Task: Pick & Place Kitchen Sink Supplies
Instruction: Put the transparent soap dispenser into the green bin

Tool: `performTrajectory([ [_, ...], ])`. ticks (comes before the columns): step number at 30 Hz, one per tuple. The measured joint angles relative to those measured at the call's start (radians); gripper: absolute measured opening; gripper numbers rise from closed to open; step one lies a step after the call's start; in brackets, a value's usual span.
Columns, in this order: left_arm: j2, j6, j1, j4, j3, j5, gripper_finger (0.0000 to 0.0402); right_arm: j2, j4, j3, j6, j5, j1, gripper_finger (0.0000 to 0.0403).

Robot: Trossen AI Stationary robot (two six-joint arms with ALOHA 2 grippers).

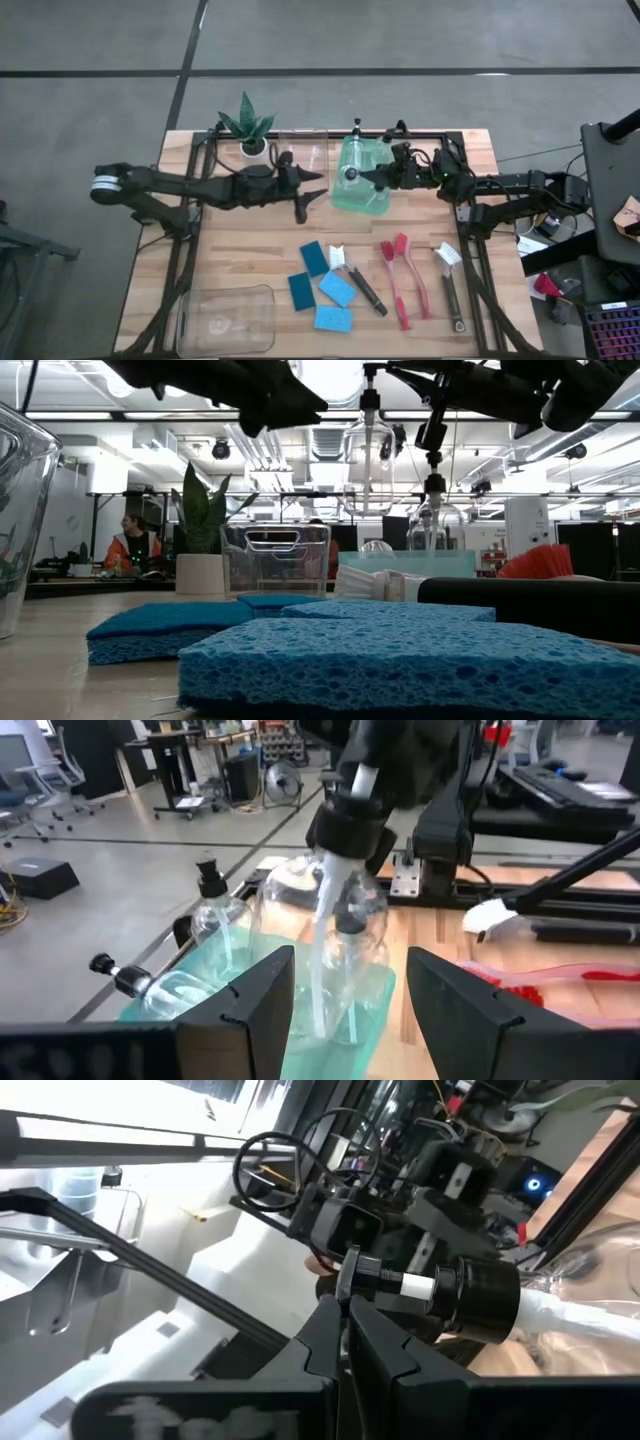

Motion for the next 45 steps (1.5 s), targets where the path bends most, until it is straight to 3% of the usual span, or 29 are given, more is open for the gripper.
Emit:
performTrajectory([
  [9, 0.054, 0.049, 0.000, 0.067, 0.073, -0.061, 0.0195, -0.001, 0.002, -0.001, 0.005, -0.001, 0.005, 0.0008],
  [15, 0.061, 0.084, 0.000, 0.044, 0.155, 0.050, 0.0195, -0.002, -0.001, 0.003, 0.009, -0.010, 0.004, 0.0008],
  [19, 0.097, 0.092, 0.001, 0.020, 0.169, 0.054, 0.0199, -0.002, -0.005, 0.010, 0.011, -0.024, 0.005, 0.0008],
  [30, 0.119, 0.108, 0.012, 0.121, 0.183, 0.043, 0.0290, -0.001, -0.008, 0.011, 0.004, -0.023, 0.004, 0.0008],
  [36, 0.150, 0.107, 0.019, 0.150, 0.185, 0.129, 0.0288, -0.001, -0.008, 0.011, 0.004, -0.021, 0.004, 0.0008],
  [45, 0.225, 0.112, 0.020, 0.103, 0.288, 0.147, 0.0285, -0.001, -0.008, 0.011, 0.001, -0.016, 0.004, 0.0008],
])
